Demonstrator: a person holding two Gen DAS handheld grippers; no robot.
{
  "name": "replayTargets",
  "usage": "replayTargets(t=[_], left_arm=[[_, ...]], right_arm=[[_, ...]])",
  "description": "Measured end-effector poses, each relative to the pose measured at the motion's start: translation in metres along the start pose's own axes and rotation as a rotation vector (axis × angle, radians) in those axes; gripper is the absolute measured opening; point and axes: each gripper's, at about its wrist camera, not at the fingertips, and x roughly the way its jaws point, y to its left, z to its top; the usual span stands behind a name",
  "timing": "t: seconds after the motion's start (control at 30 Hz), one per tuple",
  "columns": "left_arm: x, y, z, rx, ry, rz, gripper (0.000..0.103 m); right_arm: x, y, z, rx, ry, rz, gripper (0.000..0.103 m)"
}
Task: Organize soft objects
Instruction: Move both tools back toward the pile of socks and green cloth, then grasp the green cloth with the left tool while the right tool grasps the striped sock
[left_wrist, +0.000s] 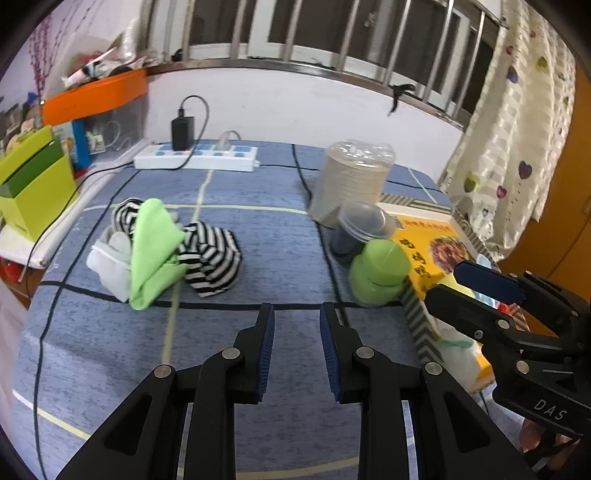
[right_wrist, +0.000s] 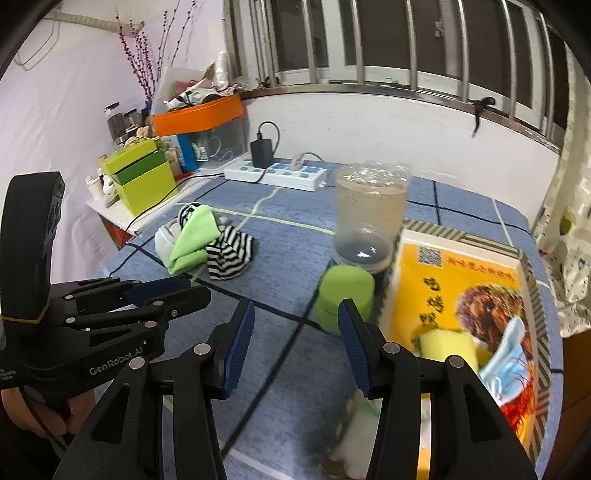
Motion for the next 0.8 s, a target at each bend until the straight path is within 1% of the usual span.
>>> replayTargets(t=[0.2,0.47,0.8], left_arm=[[0.001,0.033,0.000,-0.055,-0.006,0.038,0.024],[0.005,0.078,-0.001,-0.133,-0.003,0.094,0.024],[0.011,0.103,0.005,-0.159,-0.012,0.110,0.025]], right_arm=[[0.017,0.014,0.009,-0.018,0.007,0.040,0.048],[0.048,0.029,0.013,-0.024,0.049,0.094,0.048],[0.078,0.046,0.022,-0.055,0.079,0.137,0.049]])
